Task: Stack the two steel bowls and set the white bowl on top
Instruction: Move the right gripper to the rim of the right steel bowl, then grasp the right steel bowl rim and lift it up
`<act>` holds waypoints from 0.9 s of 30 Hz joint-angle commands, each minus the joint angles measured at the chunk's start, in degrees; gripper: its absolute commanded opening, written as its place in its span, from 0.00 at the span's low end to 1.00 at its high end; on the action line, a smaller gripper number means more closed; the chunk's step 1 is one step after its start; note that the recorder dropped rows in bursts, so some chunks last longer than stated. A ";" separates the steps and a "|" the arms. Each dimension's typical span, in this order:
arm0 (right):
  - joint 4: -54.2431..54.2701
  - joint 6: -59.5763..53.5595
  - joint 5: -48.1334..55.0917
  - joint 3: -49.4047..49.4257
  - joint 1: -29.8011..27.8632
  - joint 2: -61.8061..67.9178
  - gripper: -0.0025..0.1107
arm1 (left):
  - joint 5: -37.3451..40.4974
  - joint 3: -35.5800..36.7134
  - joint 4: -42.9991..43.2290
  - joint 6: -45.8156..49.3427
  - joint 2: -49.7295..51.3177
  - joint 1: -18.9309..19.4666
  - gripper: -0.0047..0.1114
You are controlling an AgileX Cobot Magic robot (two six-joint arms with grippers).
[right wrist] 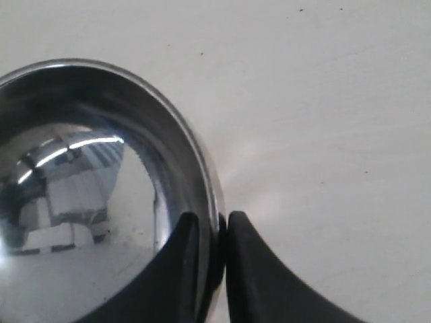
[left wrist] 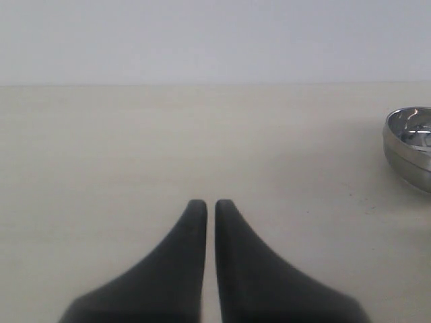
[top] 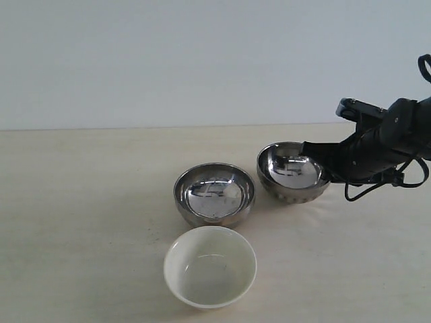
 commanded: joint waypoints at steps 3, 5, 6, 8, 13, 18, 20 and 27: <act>-0.11 -0.57 -0.20 -0.32 0.16 0.04 0.02 | -0.10 0.22 -0.48 -0.53 -0.42 0.19 0.07; -0.11 -0.17 -0.20 -0.32 0.16 -0.07 0.02 | -0.10 0.22 -0.48 -0.53 -0.42 0.19 0.07; -0.11 -0.17 -0.10 -0.32 0.16 -0.07 0.02 | -0.10 0.22 -0.48 -0.53 -0.42 0.19 0.07; -0.11 -0.17 0.11 -0.32 0.16 -0.07 0.02 | -0.10 0.22 -0.48 -0.53 -0.42 0.19 0.07; -0.02 -0.17 1.10 -0.32 0.16 -0.19 0.02 | -0.10 0.22 -0.48 -0.53 -0.42 0.19 0.07; 0.11 -0.02 1.22 -0.32 0.16 -1.30 0.02 | -0.10 0.22 -0.48 -0.53 -0.42 0.19 0.07; 0.11 -0.02 1.58 -0.32 0.16 -2.51 0.02 | -0.10 0.22 -0.48 -0.53 -0.42 0.19 0.07; 0.11 -0.14 5.16 -0.32 0.16 -7.68 0.02 | -0.10 0.22 -0.48 -0.53 -0.42 0.19 0.07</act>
